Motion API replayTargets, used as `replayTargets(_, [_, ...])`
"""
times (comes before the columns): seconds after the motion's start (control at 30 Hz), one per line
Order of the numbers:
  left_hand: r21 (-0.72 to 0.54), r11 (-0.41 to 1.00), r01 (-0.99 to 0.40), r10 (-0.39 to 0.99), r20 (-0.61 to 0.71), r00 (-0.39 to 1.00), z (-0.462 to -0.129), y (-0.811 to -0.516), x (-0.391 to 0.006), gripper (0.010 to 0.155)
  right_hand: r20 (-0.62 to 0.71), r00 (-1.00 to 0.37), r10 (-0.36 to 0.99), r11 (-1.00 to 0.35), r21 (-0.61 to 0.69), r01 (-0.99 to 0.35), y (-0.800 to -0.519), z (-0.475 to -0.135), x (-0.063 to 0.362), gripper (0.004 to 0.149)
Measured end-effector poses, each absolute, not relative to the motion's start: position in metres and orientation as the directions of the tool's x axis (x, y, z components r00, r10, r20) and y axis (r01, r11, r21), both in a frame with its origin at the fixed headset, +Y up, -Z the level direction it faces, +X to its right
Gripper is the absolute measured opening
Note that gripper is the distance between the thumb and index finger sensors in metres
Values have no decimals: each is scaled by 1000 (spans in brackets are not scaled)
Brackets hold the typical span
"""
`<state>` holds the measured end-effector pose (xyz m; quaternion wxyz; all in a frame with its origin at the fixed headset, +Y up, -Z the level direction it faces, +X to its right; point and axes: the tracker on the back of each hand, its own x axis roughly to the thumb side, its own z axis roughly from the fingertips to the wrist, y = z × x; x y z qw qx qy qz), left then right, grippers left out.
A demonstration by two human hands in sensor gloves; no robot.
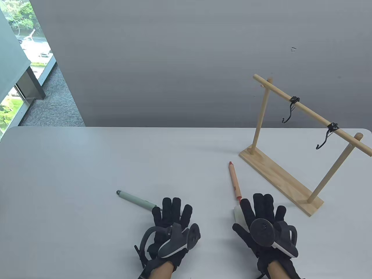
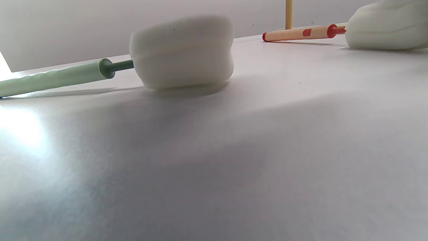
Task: Hook cup brush handle onto s-hook
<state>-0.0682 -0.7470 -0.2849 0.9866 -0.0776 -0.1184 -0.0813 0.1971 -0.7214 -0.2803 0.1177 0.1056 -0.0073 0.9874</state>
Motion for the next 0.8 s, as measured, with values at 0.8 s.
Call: replayTargets(0.8, [-150, 982, 116, -81, 225, 971, -285, -746, -74, 81, 197, -911, 363, -925, -39, -377, -721, -286, 207, 76])
